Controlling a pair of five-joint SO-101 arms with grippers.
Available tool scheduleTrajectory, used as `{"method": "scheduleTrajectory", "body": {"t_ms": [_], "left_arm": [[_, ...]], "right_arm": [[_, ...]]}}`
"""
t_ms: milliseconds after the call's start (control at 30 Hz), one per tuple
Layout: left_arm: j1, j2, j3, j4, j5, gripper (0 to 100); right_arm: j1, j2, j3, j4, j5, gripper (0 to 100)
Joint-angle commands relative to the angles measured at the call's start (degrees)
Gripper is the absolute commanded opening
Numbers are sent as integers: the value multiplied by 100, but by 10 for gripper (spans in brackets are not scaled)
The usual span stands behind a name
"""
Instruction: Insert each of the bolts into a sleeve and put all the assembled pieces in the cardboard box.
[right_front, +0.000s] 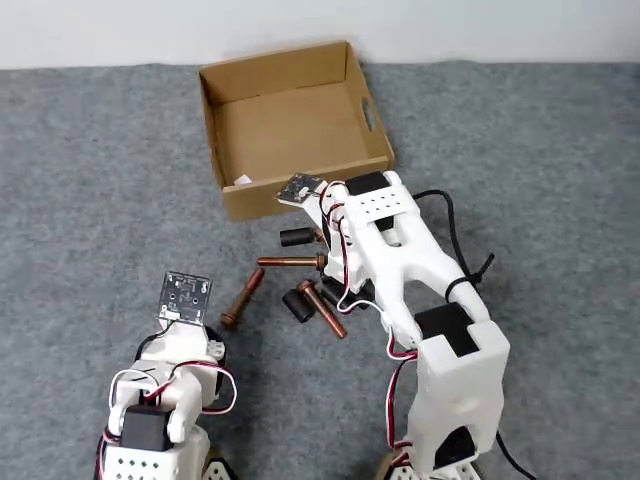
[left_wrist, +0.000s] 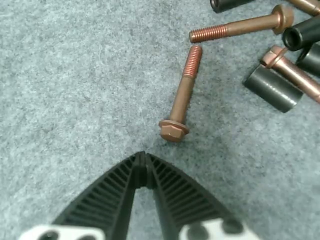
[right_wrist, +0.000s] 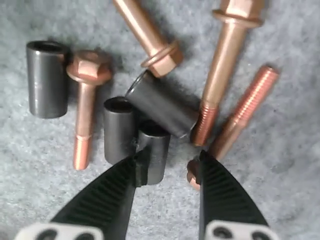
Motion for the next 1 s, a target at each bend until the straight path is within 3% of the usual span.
{"method": "scheduleTrajectory", "body": {"t_ms": [0,167,633,800,967], "left_arm": [[-9,-44,-31,-105,53,6],[-9,-44,-31,-105,53,6],[-9,-44,-31,-105,53,6],[-9,-44,-31,-105,53,6],[-9,-44,-31,-105,53,6]], "right_arm": [[-101,31,-141,-189,-62,151],[-462,-66,-141,233,-70,148],[-330,637,-132,-66,-105,146],[-259,769,-220,-154,-97,0],[-4,286,-607,523,-105,9]]}}
